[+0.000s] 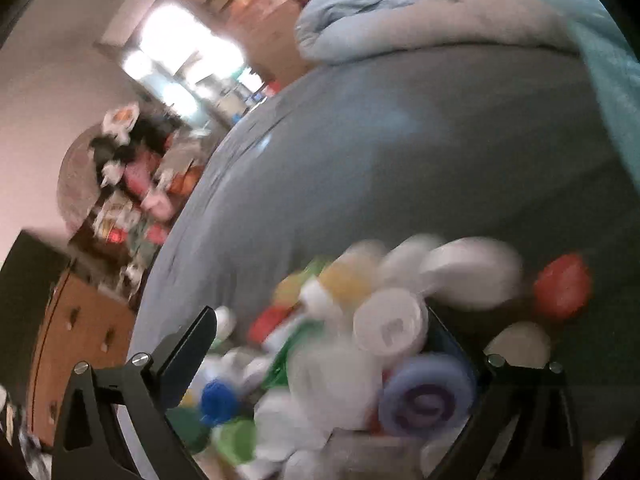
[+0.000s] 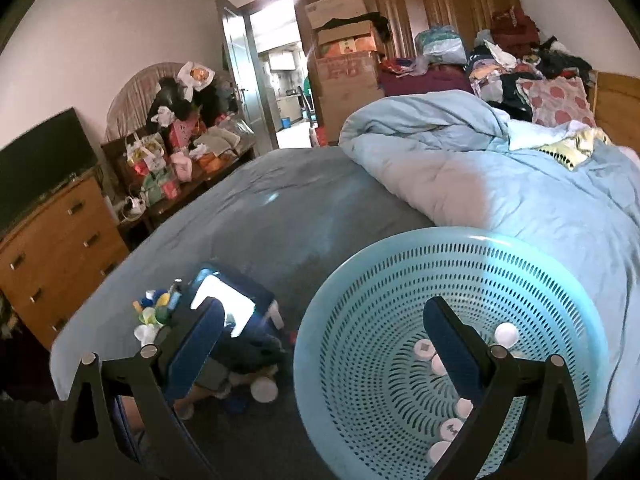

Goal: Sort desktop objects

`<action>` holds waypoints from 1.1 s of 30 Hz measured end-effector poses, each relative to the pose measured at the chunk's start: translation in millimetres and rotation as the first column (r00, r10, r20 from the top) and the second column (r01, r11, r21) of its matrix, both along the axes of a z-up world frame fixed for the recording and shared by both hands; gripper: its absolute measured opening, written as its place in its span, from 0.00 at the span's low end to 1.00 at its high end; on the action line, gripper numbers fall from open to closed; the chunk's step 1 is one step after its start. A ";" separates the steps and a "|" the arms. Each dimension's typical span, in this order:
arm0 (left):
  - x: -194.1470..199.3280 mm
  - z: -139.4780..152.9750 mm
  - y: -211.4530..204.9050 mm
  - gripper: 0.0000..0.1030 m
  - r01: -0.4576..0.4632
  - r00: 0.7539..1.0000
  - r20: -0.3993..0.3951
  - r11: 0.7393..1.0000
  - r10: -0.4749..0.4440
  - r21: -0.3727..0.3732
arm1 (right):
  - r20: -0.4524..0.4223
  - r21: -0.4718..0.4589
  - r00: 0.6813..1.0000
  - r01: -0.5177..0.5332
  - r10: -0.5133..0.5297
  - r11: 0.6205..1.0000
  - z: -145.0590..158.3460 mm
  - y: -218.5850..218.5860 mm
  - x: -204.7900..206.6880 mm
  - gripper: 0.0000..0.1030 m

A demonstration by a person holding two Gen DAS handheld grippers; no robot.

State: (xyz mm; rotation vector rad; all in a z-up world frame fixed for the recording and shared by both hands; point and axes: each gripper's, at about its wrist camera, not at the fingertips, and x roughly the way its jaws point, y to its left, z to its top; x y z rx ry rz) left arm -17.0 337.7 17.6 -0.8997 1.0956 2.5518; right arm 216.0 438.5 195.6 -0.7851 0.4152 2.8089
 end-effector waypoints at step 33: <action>7.2 3.6 -100.4 1.00 -0.111 0.987 0.143 0.962 0.076 0.251 | 0.019 -0.001 0.999 -0.029 0.029 1.000 -7.4 -13.5 -9.6 0.95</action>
